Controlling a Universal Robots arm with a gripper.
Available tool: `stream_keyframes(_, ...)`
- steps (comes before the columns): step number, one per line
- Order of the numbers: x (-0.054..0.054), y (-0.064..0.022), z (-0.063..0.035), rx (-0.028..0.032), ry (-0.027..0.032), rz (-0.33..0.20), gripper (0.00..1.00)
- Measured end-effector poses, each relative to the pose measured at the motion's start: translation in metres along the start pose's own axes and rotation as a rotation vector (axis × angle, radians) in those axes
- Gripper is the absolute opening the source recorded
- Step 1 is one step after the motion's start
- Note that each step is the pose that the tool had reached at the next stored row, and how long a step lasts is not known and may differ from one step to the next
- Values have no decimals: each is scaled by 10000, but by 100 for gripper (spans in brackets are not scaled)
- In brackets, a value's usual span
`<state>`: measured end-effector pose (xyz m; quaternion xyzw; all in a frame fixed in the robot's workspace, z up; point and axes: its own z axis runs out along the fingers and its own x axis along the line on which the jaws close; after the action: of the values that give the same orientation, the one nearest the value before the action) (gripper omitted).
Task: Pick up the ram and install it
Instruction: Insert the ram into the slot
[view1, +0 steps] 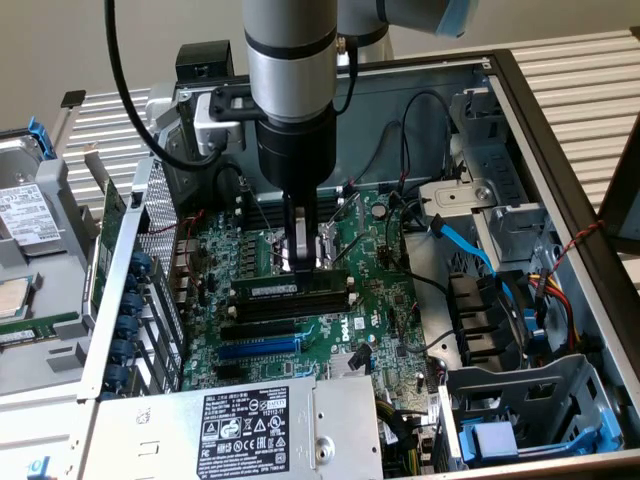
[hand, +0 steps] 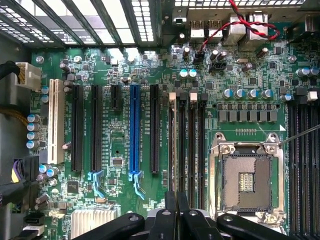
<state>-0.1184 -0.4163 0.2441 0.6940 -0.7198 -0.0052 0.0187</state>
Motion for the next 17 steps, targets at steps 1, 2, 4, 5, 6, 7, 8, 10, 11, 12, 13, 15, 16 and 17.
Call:
stream_keyframes(1, 0, 0, 3, 0, 1, 0, 12)
stream_keyframes(2, 0, 0, 7, 0, 0, 0, 12)
stream_keyframes(4, -1, 0, 14, 0, 0, 1, 12)
stream_keyframes(5, -1, 0, 15, 0, 1, 1, 12)
stream_keyframes(6, -1, 0, 15, -1, 3, 1, 12)
stream_keyframes(7, -1, 0, 16, -1, 2, 1, 12)
stream_keyframes(8, -1, 0, 19, 3, -1, 1, 12)
stream_keyframes(10, -1, 0, 22, 12, 0, 1, 12)
stream_keyframes(11, -1, 0, 24, 20, -1, 1, 12)
stream_keyframes(12, -1, 0, 25, 27, 1, 2, 12)
stream_keyframes(13, -1, 0, 26, 36, 0, 2, 12)
stream_keyframes(15, -1, 0, 29, 53, -2, 2, 12)
stream_keyframes(16, -1, 3, 31, 60, -3, 4, 12)
stream_keyframes(17, -1, 4, 32, 65, -4, 4, 12)
